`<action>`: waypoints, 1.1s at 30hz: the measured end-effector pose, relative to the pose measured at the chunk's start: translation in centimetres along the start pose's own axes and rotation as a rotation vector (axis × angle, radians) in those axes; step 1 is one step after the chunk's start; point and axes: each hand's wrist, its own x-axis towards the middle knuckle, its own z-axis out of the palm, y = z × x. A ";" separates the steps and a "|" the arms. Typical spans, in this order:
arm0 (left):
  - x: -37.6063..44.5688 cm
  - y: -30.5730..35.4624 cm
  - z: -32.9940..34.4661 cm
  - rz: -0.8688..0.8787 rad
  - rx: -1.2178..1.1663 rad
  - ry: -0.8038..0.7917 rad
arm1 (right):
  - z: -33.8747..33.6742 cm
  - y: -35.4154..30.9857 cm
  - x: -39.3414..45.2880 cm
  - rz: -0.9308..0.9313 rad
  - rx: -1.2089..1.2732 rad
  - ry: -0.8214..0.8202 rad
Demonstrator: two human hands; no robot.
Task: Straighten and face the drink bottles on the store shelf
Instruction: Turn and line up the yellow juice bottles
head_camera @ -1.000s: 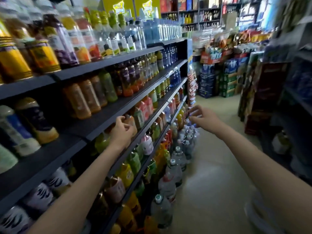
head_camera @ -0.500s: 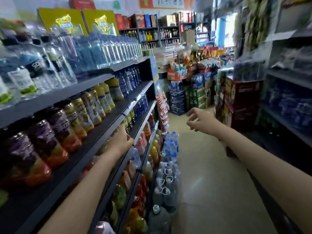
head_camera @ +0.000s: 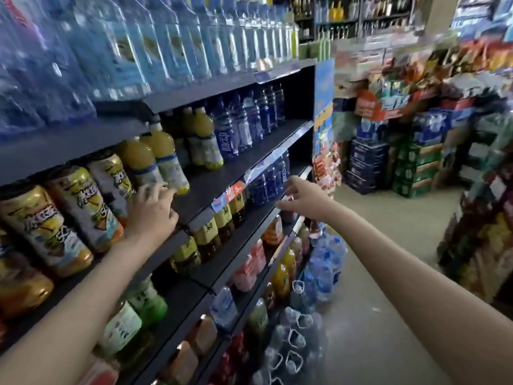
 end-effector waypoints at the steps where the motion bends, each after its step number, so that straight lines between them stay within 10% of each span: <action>1: 1.4 0.1 0.3 0.012 0.031 0.030 | 0.4 0.3 2.2 -0.038 -0.021 -0.024; 33: 20.7 3.5 10.2 -0.614 0.488 0.189 | 5.3 -4.9 42.3 -0.968 -0.321 0.112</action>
